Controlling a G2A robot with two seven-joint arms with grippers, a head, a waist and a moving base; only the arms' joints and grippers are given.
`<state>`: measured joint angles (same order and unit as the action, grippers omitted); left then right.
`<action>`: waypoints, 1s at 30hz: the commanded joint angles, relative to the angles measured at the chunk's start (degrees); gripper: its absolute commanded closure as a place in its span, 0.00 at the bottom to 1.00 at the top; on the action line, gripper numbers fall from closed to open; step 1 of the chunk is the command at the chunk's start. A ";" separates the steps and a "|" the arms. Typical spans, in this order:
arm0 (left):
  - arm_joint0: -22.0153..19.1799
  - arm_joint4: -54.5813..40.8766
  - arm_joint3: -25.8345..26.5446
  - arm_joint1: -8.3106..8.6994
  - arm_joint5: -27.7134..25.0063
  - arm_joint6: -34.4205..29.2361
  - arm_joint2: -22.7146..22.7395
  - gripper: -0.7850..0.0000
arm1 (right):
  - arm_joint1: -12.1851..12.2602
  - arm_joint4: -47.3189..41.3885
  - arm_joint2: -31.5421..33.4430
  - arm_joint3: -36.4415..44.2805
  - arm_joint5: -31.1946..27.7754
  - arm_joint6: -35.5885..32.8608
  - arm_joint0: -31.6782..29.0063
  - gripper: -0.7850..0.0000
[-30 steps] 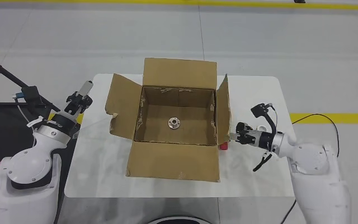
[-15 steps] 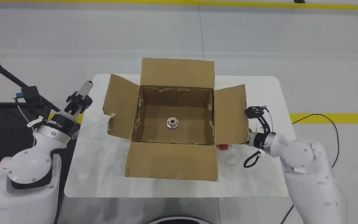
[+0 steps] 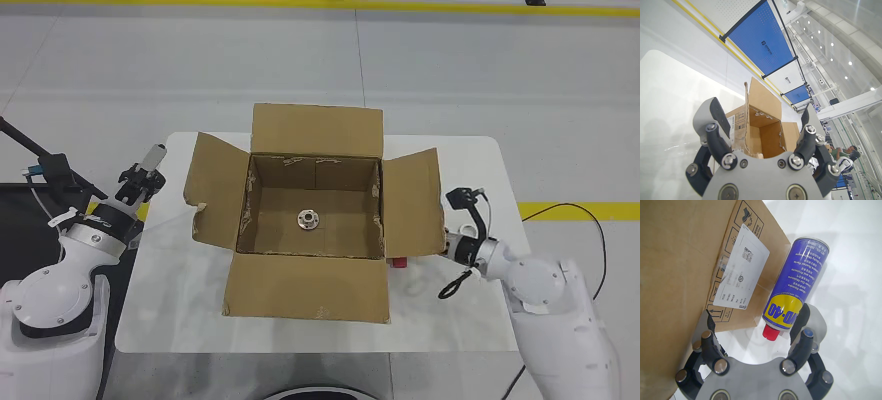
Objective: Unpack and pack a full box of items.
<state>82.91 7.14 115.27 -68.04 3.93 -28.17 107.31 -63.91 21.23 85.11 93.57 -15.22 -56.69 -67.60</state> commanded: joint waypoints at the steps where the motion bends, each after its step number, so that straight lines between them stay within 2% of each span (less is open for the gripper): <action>1: 0.19 0.04 -0.06 0.00 -0.06 0.01 -0.13 0.00 | 0.08 -0.36 -0.01 0.30 -0.33 0.88 -0.17 0.00; 11: 0.83 1.38 -0.31 0.64 0.87 -4.40 -0.55 0.00 | 0.55 -7.29 -0.20 1.51 -9.72 2.41 -1.18 0.00; 17: 0.60 1.47 -0.41 0.83 0.97 -4.04 -0.92 0.00 | 0.65 -5.38 -2.88 2.06 -9.80 2.63 -0.11 0.00; 24: 0.50 1.39 -0.67 1.06 0.98 -3.59 -0.99 0.00 | 0.67 2.54 -5.90 4.11 -9.86 6.89 0.18 0.00; 30: 0.39 1.36 -0.83 1.24 0.98 -3.23 -1.12 0.00 | 0.84 7.01 -6.76 5.37 -7.36 8.68 0.14 0.00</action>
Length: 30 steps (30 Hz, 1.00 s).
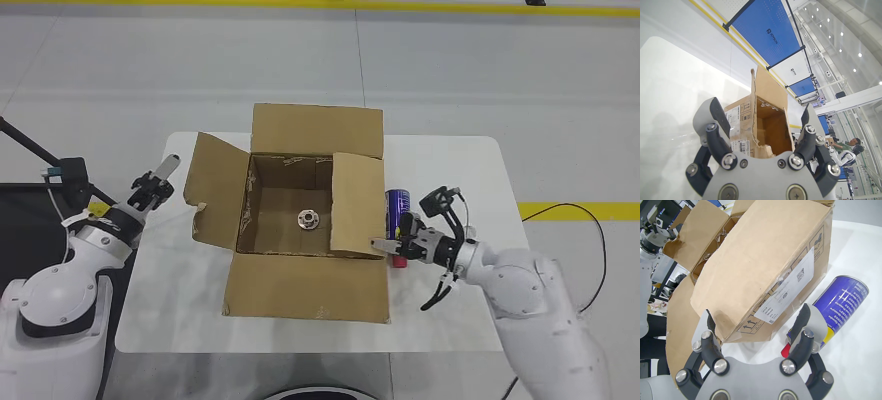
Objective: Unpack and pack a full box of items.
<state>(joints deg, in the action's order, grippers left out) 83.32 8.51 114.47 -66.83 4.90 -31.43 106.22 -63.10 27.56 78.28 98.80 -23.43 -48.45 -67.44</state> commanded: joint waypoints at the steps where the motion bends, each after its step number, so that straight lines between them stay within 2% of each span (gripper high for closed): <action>1: -0.03 -0.04 -0.07 0.06 0.05 0.14 -0.02 0.00 | 0.06 1.01 0.25 0.36 1.67 1.04 -0.10 0.00; 9: -0.07 -0.43 -0.35 0.28 -0.05 0.63 0.01 0.00 | 0.49 6.45 2.65 2.20 10.85 3.40 -1.16 0.00; 15: 0.18 -0.83 -0.41 0.45 -0.19 0.93 0.31 0.00 | 0.37 12.18 -0.44 0.93 17.90 -0.05 0.98 0.00; 18: 0.45 -1.12 -0.32 0.52 -0.32 1.11 0.54 0.00 | 0.12 15.41 -1.96 -0.58 21.85 1.11 2.45 0.00; 22: 0.99 -1.40 -0.19 0.61 -0.46 1.45 1.09 0.00 | -0.08 14.78 -2.48 -2.16 22.96 1.80 3.46 0.00; 30: 1.74 -1.85 0.27 0.77 -0.63 1.90 1.29 0.00 | -0.43 16.32 -5.98 -5.52 23.91 -2.56 6.17 0.00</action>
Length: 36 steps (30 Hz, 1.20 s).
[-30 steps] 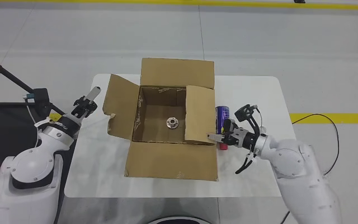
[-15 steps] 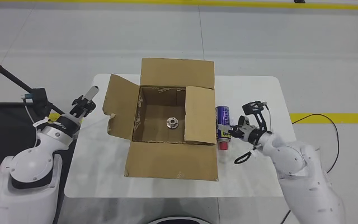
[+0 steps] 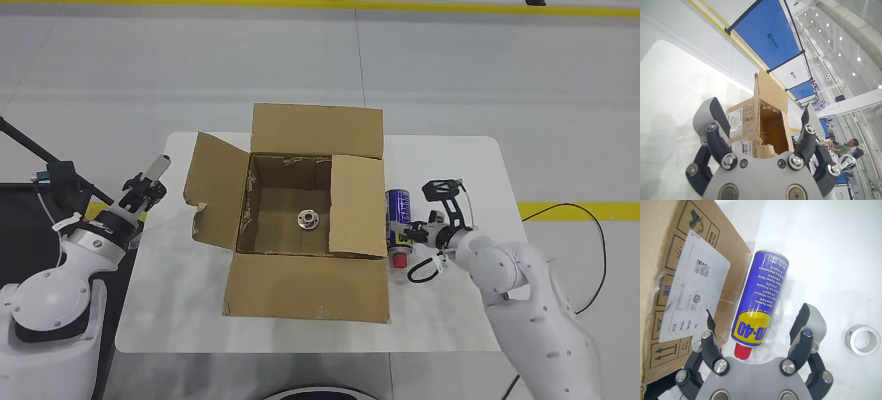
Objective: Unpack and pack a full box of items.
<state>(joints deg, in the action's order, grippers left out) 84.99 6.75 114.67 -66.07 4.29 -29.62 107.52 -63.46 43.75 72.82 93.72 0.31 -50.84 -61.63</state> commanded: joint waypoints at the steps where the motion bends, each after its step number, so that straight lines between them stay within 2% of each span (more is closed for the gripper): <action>1: 0.12 -0.03 0.11 0.04 -0.08 0.17 0.02 0.00 | -0.16 0.21 -1.01 -0.82 0.22 -0.26 0.61 0.00; 23: 1.54 -0.89 0.46 0.45 -0.54 1.44 0.87 0.00 | -0.93 6.74 -7.26 -3.86 1.40 -5.97 4.22 0.02; 29: 1.88 -1.16 0.51 0.54 -0.58 1.83 1.18 0.00 | -1.24 7.15 -8.38 -5.59 1.57 -6.67 5.33 0.08; 33: 2.00 -1.26 0.55 0.60 -0.53 1.99 1.23 0.00 | -1.39 7.18 -8.69 -6.52 1.58 -6.87 5.94 0.22; 34: 2.02 -1.29 0.57 0.62 -0.51 2.05 1.23 0.00 | -1.43 7.07 -8.70 -6.72 1.61 -6.87 6.06 0.44; 36: 2.07 -1.31 0.58 0.64 -0.49 2.21 1.28 0.00 | -1.46 6.89 -8.55 -6.89 1.65 -6.72 6.27 0.61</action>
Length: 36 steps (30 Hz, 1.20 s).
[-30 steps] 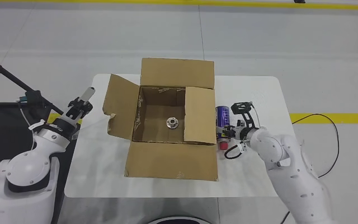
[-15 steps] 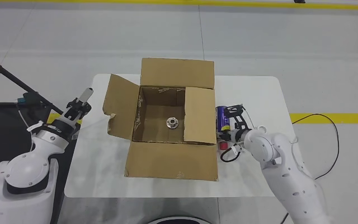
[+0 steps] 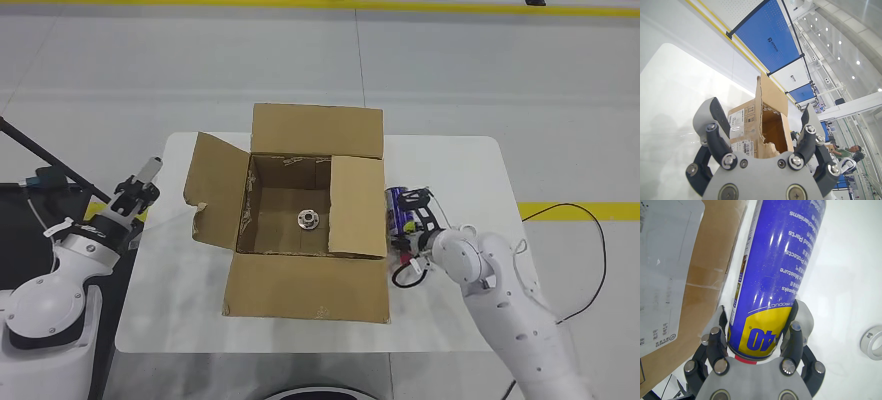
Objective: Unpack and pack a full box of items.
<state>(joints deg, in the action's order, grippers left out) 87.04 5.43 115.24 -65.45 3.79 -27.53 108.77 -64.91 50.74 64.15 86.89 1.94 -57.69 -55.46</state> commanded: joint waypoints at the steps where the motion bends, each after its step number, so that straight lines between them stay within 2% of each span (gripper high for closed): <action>1: 0.06 0.04 0.02 0.03 -0.02 0.19 0.03 0.00 | -0.01 -0.23 0.30 0.00 0.00 0.24 0.11 0.71; 2: 0.08 -0.05 0.03 0.04 -0.10 0.26 0.03 0.00 | 0.02 -0.33 0.60 0.17 0.00 0.52 0.08 0.83; 3: 0.11 -0.08 0.01 0.05 -0.15 0.30 0.03 0.00 | 0.05 -0.50 1.01 0.39 0.10 0.88 -0.03 1.00; 15: -0.23 -0.38 -0.14 0.24 -0.19 0.86 0.14 0.00 | 1.47 -1.33 10.06 9.33 0.09 2.88 -3.18 1.00; 24: -0.34 -1.28 -0.43 0.33 -0.23 1.95 0.83 0.00 | 1.64 -10.73 15.69 19.27 -1.88 8.64 -4.33 1.00; 30: -0.22 -2.57 -0.94 0.32 -0.49 3.36 1.79 0.00 | 0.94 -14.72 11.03 26.31 -3.56 11.05 -1.69 1.00; 36: 0.59 -4.21 -1.32 0.23 -0.73 5.08 3.11 0.00 | -0.71 -13.74 -0.67 26.07 -2.84 11.86 3.89 1.00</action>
<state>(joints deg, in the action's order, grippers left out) 87.43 1.54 113.98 -65.20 3.08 -22.73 111.57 -65.24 36.69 66.32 113.79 -1.12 -45.87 -52.98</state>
